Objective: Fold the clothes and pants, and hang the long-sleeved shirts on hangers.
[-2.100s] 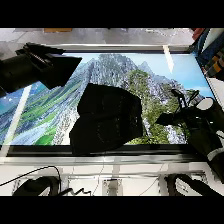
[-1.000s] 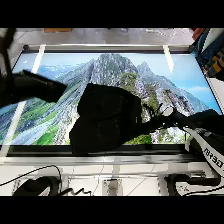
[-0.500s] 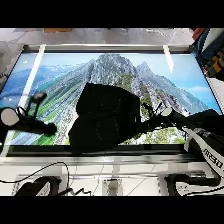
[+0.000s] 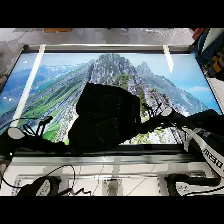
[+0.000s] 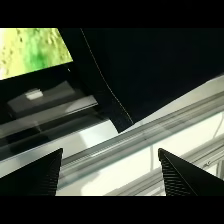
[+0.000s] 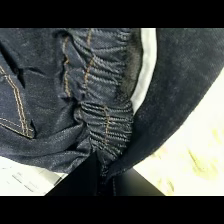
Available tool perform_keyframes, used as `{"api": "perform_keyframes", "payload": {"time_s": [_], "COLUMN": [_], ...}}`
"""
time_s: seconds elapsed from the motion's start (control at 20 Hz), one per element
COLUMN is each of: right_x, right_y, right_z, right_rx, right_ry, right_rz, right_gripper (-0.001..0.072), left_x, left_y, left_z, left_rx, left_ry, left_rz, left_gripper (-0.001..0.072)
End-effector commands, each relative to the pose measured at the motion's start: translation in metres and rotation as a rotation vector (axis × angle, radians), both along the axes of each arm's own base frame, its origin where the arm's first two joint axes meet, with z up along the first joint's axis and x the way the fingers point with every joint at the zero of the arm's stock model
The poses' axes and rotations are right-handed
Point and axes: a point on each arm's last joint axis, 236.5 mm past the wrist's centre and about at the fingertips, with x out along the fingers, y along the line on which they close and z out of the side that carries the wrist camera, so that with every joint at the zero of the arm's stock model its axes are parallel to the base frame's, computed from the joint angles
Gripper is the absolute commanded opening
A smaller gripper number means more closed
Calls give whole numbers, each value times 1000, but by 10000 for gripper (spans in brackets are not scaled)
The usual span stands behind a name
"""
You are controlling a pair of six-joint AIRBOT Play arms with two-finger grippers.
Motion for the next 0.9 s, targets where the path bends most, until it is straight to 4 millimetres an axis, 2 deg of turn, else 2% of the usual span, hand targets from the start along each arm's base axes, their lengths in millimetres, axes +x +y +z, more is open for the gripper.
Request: {"api": "perform_keyframes", "payload": {"time_s": [0.0,0.1,0.2,0.35,0.55,0.65,0.85], "right_x": [-1,-1,-1,-4,-3,-3,-3], "right_y": [1,1,1,2,2,2,3], "right_z": [0,1,1,1,1,2,2], "right_rx": [2,3,3,8,8,9,13], "right_ry": [2,3,3,13,12,13,15], "right_rz": [2,2,2,8,8,6,5], "right_gripper": [47,47,47,47,47,47,47], "left_x": [-10,-8,-10,-4,4,1,-2], "left_y": [-11,-15,-15,-30,-13,-12,-22], "left_z": [-20,-22,-23,-16,-24,-27,-39], "left_rx": [-45,-60,-65,-116,-19,-13,-48], "left_ry": [-20,-37,-26,-49,-84,-72,-60], "left_rz": [-18,-22,-24,-26,-57,-69,-161], "left_gripper": [699,679,620,623,624,624,623]}}
